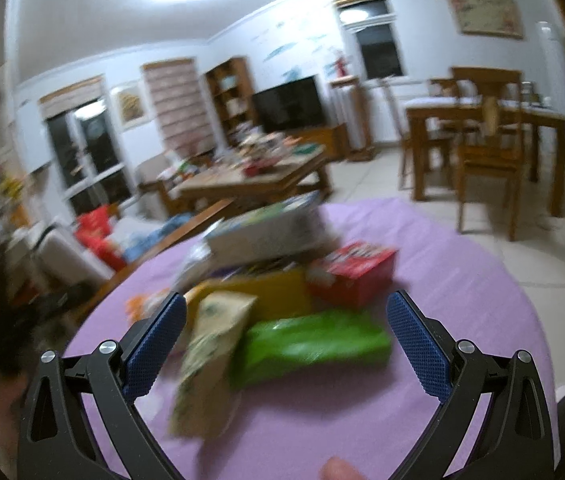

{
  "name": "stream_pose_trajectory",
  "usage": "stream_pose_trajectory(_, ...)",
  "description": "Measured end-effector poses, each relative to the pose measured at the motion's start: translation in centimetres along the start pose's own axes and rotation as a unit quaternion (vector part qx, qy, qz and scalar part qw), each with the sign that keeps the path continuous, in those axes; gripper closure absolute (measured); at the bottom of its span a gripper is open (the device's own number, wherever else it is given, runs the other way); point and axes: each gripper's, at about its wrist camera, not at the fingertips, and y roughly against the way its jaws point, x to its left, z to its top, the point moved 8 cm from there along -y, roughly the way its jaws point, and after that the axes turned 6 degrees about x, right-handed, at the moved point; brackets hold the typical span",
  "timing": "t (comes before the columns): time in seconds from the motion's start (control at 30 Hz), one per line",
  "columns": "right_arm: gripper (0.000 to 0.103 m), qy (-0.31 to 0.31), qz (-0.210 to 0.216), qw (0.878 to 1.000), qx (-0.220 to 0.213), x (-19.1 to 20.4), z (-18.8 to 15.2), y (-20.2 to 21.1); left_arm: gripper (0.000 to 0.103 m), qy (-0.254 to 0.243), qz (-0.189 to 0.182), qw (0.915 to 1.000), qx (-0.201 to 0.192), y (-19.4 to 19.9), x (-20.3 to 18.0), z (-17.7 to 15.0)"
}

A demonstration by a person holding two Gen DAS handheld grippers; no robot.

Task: Collect trash
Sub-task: 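Grasp the orange snack bag with the left gripper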

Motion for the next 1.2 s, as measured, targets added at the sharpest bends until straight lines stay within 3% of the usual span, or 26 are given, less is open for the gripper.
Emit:
stream_pose_trajectory(0.1,0.007,0.03,0.01,0.998,0.046,2.7,-1.6,-0.9,0.005,-0.032,0.006,0.9986,0.043,-0.7,0.0,-0.9)
stream_pose_trajectory(0.17,0.014,0.051,0.01,0.996,0.077,4.7,-3.0,-2.0,0.005,-0.052,-0.007,0.9954,0.081,-1.4,-0.8,-1.7)
stream_pose_trajectory(0.3,0.022,0.06,-0.001,0.992,0.111,7.0,-4.3,-4.0,0.005,-0.077,0.003,0.9912,0.108,-2.1,-1.7,-2.4)
stream_pose_trajectory(0.4,0.024,0.05,0.0,0.991,0.124,8.2,-4.5,-5.0,0.008,-0.077,-0.016,0.9868,0.141,-3.2,-2.3,-3.1)
stream_pose_trajectory(0.47,0.025,0.04,0.002,0.989,0.14,8.8,-4.9,-5.8,0.023,-0.061,-0.025,0.9843,0.164,-3.8,-2.0,-3.4)
stream_pose_trajectory(0.5,0.025,0.036,0.001,0.989,0.145,9.0,-5.1,-6.1,0.04,-0.046,-0.036,0.9823,0.178,-4.1,-2.0,-3.7)
stream_pose_trajectory(0.53,0.033,0.033,-0.002,0.988,0.151,9.5,-5.4,-6.3,0.049,-0.022,-0.059,0.9793,0.192,-4.4,-2.0,-4.0)
stream_pose_trajectory(0.6,0.045,0.019,-0.006,0.987,0.159,9.5,-5.4,-6.8,0.059,-0.006,-0.059,0.9789,0.196,-4.5,-1.5,-3.8)
stream_pose_trajectory(0.7,0.054,-0.011,-0.003,0.985,0.169,9.0,-5.5,-7.4,0.065,0.003,-0.048,0.9797,0.195,-4.1,-1.4,-3.8)
stream_pose_trajectory(0.9,0.054,-0.049,0.022,0.983,0.174,8.2,-5.6,-7.3,0.072,0.023,-0.057,0.9842,0.166,-1.5,-1.0,-3.8)
stream_pose_trajectory(0.93,0.057,-0.054,0.025,0.983,0.172,8.2,-5.6,-7.2,0.083,0.027,-0.061,0.9849,0.16,-1.0,-0.7,-3.5)
stream_pose_trajectory(1.2,0.069,-0.062,0.05,0.986,0.147,8.1,-4.9,-4.1,0.083,0.012,-0.065,0.9921,0.107,2.7,-1.1,-1.7)
